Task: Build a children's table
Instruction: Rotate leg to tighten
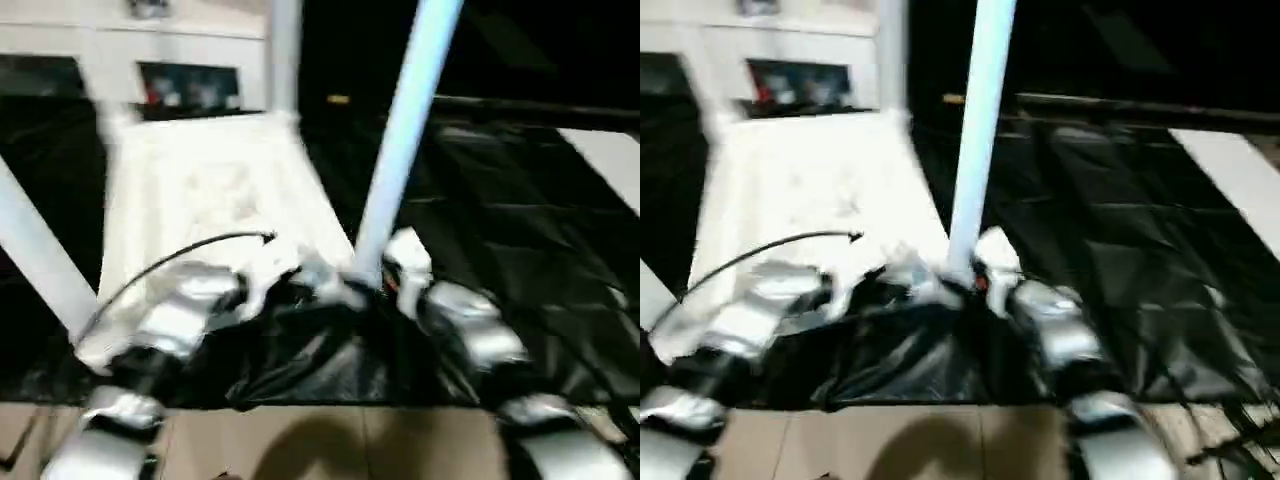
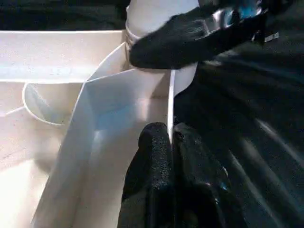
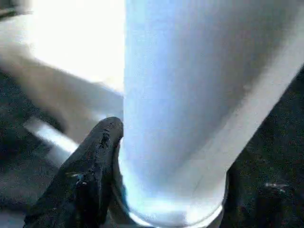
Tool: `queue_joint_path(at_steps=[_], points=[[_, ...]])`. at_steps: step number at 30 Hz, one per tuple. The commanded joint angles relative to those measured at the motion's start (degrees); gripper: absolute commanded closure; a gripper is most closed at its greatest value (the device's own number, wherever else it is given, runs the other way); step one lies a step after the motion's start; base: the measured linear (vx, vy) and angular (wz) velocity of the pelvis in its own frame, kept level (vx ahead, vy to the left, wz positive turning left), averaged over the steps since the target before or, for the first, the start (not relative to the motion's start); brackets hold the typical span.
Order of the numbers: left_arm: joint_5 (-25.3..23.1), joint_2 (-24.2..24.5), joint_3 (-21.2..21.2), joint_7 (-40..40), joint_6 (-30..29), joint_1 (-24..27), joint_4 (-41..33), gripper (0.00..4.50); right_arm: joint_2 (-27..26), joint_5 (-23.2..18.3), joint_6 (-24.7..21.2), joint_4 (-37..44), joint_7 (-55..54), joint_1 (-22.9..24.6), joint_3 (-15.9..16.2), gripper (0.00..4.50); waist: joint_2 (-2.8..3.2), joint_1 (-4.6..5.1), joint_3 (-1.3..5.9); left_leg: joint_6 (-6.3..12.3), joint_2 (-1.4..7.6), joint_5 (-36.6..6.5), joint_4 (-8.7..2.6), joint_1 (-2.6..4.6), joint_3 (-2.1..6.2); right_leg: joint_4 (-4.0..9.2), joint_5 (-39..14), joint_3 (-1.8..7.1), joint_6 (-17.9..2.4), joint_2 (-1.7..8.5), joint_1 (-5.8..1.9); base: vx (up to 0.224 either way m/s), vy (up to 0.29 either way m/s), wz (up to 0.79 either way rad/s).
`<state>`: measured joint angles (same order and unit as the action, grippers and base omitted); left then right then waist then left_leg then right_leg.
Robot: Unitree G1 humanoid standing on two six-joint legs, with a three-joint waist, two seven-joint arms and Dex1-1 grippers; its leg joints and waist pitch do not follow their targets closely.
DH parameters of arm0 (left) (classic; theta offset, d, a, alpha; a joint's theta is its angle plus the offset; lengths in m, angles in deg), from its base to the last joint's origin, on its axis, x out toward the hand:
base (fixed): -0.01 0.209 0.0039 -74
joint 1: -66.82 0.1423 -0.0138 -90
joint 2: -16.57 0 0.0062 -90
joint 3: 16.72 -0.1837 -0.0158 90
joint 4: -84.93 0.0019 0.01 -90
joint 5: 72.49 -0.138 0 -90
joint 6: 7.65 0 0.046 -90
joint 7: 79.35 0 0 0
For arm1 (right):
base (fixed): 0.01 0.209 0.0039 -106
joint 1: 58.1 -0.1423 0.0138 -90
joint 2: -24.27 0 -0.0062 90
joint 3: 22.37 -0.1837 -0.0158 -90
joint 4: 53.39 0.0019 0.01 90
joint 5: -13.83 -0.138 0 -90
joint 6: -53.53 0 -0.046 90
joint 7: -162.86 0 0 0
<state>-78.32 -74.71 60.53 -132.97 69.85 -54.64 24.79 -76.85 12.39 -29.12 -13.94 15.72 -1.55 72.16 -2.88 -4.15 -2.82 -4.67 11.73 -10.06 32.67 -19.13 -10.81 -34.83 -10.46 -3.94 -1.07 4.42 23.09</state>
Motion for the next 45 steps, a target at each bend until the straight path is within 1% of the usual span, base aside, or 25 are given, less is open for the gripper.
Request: queue_joint_path(at_steps=[1,2,5,6,8,10,12,15,16,17,19,22,24,25,26,28,31,32,35,37,40,42,43,44,45], points=[[0.87,-6.32,-2.27,4.65,-0.85,-1.39,-0.48,4.5,-6.32,2.44,-2.82,-2.45,-4.26,-0.96,2.74,1.82,0.24,-0.01,2.6,-0.6,1.23,-20.8,-4.14,0.01,1.41,6.51,-33.18,2.39,-4.21,4.1,-1.54,0.0,0.0,0.0],[0.85,-6.51,-2.32,4.65,-0.85,-1.37,-0.52,4.5,-6.57,2.49,-2.73,-2.46,-4.36,-1.03,2.78,1.82,0.27,-0.09,2.76,-0.38,1.24,-20.95,-4.06,0.28,1.34,6.44,-31.78,2.43,-4.61,4.04,-1.39,0.0,0.0,0.0],[0.68,-7.44,-2.71,4.05,-0.73,-1.29,-0.83,4.5,-8.29,1.23,-1.28,-2.82,-3.86,-1.71,1.75,1.82,0.26,-0.03,2.8,0.44,1.26,-20.9,-4.18,-0.05,1.19,5.99,-27.37,2.57,-6.05,3.8,-1.52,0.0,0.0,0.0],[0.68,-7.42,-2.74,3.95,-0.55,-1.34,-0.77,4.5,-8.34,0.96,-1.27,-2.93,-3.72,-1.85,1.5,1.47,0.31,-0.08,2.87,0.68,1.3,-20.57,-4.18,-0.08,1.16,5.88,-26.14,2.65,-6.54,3.83,-1.58,0.0,0.0,0.0],[1.81,-6.08,-3.12,0.64,0.46,-0.49,-2.17,4.5,-7.6,-1.86,-1.84,-1.95,0.38,-1.72,0.05,1.09,0.24,-0.12,2.85,1.11,1.31,-20.4,-4.22,-0.18,1.11,5.78,-25.16,2.67,-7.09,3.85,-1.75,0.0,0.0,0.0],[2.64,-5.34,-3.03,-1.0,0.18,0.0,-3.0,4.5,-6.68,-2.34,-1.59,-1.31,2.52,-1.5,0.28,0.99,0.26,-0.13,2.92,1.33,1.33,-19.93,-4.22,-0.3,1.12,5.64,-24.26,2.68,-7.41,3.85,-1.91,0.0,0.0,0.0],[3.6,-3.77,-3.32,-4.39,1.04,0.75,-4.11,4.5,-4.5,-2.09,-1.19,-0.32,6.17,-0.99,1.24,0.85,0.28,-0.23,3.05,1.63,1.47,-17.97,-4.16,-0.3,0.95,5.33,-20.88,2.81,-8.72,3.85,-1.96,0.0,0.0,0.0],[4.33,-2.08,-3.76,-7.74,1.92,1.39,-4.99,4.5,-2.29,-2.01,-0.21,0.95,11.19,-0.15,2.31,0.85,0.3,-0.69,3.27,2.5,1.46,-14.69,-4.02,-0.57,0.78,4.74,-15.9,2.82,-10.33,3.83,-2.47,0.0,0.0,0.0],[4.68,-1.22,-3.82,-9.28,1.72,1.54,-5.31,4.5,-1.22,-2.22,-0.05,1.56,13.88,0.18,2.66,0.85,0.27,-1.08,3.39,3.28,1.51,-12.23,-3.84,-0.7,0.62,4.24,-12.07,2.85,-11.12,3.76,-2.64,0.0,0.0,0.0],[4.82,-0.87,-3.83,-9.9,1.62,1.58,-5.41,4.5,-0.79,-2.31,0.0,1.8,14.97,0.29,2.78,0.85,0.27,-1.16,3.48,3.51,1.5,-11.27,-3.74,-0.82,0.63,4.0,-10.61,2.84,-11.48,3.77,-2.82,0.0,0.0,0.0],[5.81,1.81,-3.65,-14.62,1.08,1.49,-5.99,4.5,2.67,-3.47,-0.67,4.4,25.32,1.37,4.42,0.85,0.3,-1.36,3.67,4.68,1.4,-8.7,-3.44,-0.89,0.53,3.46,-6.2,2.7,-12.84,3.54,-3.14,0.0,0.0,0.0],[6.3,3.11,-3.66,-17.05,0.92,1.42,-6.38,4.5,4.43,-3.48,-0.58,5.09,29.84,1.71,5.52,0.85,0.5,-1.63,3.71,5.91,1.64,-6.29,-3.13,-1.08,0.35,2.84,-1.58,2.63,-14.56,3.41,-2.94,0.0,0.0,0.0],[7.04,4.49,-3.47,-19.73,0.65,1.44,-6.98,4.5,6.5,-3.24,-0.5,5.72,34.93,2.0,6.83,0.85,0.56,-1.97,3.53,5.61,1.75,-7.88,-3.1,-1.03,0.26,2.97,-3.12,2.51,-14.86,3.41,-2.89,0.0,0.0,0.0],[7.59,5.32,-3.48,-21.4,0.26,1.53,-7.42,4.5,7.51,-3.33,-0.79,6.17,37.64,2.12,7.42,0.85,0.56,-2.27,3.39,4.84,1.83,-10.42,-3.22,-0.91,0.27,3.3,-6.92,2.53,-14.28,3.58,-2.82,0.0,0.0,0.0],[8.1,6.17,-3.58,-22.91,0.05,1.69,-7.96,4.5,8.36,-3.68,-1.6,6.86,40.36,2.25,7.86,0.85,0.47,-2.31,3.3,4.58,1.84,-10.99,-3.28,-0.93,0.26,3.49,-8.17,2.56,-13.88,3.58,-2.78,0.0,0.0,0.0],[8.38,6.57,-3.6,-23.62,0.08,1.79,-8.17,4.5,8.73,-3.93,-2.18,7.31,41.74,2.31,8.02,1.18,0.6,-2.72,3.22,3.44,2.01,-12.46,-3.42,-0.57,0.28,3.79,-11.39,2.64,-13.11,3.67,-2.5,0.0,0.0,0.0],[8.74,7.81,-4.05,-25.76,-0.15,2.08,-8.54,4.5,9.45,-5.28,-4.2,9.36,45.45,2.67,8.46,1.33,0.49,-2.95,3.19,2.86,2.06,-12.7,-3.55,-0.53,0.38,3.81,-12.6,2.62,-12.56,3.68,-2.49,0.0,0.0,0.0],[8.76,7.88,-4.07,-25.88,-0.19,2.09,-8.56,4.5,9.49,-5.35,-4.34,9.5,45.7,2.71,8.5,1.55,0.52,-3.01,3.23,2.74,2.07,-12.62,-3.54,-0.56,0.4,3.77,-12.44,2.65,-12.49,3.69,-2.49,0.0,0.0,0.0],[9.14,8.68,-4.39,-27.39,-0.53,2.26,-8.91,4.5,10.37,-5.52,-5.5,11.48,49.02,3.4,9.94,1.71,0.44,-3.2,3.3,2.86,2.01,-11.54,-3.45,-0.68,0.37,3.56,-10.8,2.66,-12.63,3.68,-2.54,0.0,0.0,0.0],[9.21,8.78,-4.38,-27.13,-0.34,2.26,-8.84,4.5,10.39,-4.9,-4.95,11.53,49.08,3.59,10.35,1.76,0.31,-3.48,3.41,2.96,1.91,-10.41,-3.3,-0.75,0.31,3.44,-9.62,2.65,-12.74,3.73,-2.56,0.0,0.0,0.0],[8.74,8.25,-4.02,-25.64,0.29,2.21,-8.3,4.5,9.82,-4.64,-4.37,10.92,47.65,3.45,9.79,1.78,0.27,-3.64,3.38,2.65,1.86,-10.61,-3.3,-0.74,0.31,3.52,-10.56,2.65,-12.38,3.74,-2.56,0.0,0.0,0.0],[7.33,6.84,-3.26,-21.34,1.04,1.74,-6.74,4.5,8.07,-4.44,-4.22,8.77,42.09,2.71,7.76,1.78,0.31,-3.64,3.35,2.45,1.87,-10.76,-3.35,-0.76,0.34,3.61,-11.27,2.68,-12.06,3.75,-2.48,0.0,0.0,0.0],[7.33,6.84,-3.26,-21.34,1.04,1.74,-6.74,4.5,8.07,-4.44,-4.22,8.77,42.09,2.71,7.76,1.78,0.35,-3.6,3.25,2.19,1.84,-11.3,-3.42,-0.67,0.34,3.78,-12.14,2.67,-11.9,3.75,-2.35,0.0,0.0,0.0],[6.26,5.66,-2.73,-17.58,1.3,1.31,-5.54,4.5,6.51,-3.05,-3.76,6.53,34.99,1.97,6.5,1.78,0.26,-3.52,3.27,1.67,1.83,-11.84,-3.5,-0.63,0.46,3.87,-13.58,2.68,-11.45,3.85,-2.42,0.0,0.0,0.0],[6.26,5.66,-2.73,-17.58,1.3,1.31,-5.54,4.5,6.51,-3.05,-3.76,6.53,34.99,1.97,6.5,1.78,0.3,-3.33,3.08,1.3,1.77,-12.47,-3.64,-0.69,0.48,4.08,-15.1,2.68,-11.07,3.8,-2.25,0.0,0.0,0.0]])
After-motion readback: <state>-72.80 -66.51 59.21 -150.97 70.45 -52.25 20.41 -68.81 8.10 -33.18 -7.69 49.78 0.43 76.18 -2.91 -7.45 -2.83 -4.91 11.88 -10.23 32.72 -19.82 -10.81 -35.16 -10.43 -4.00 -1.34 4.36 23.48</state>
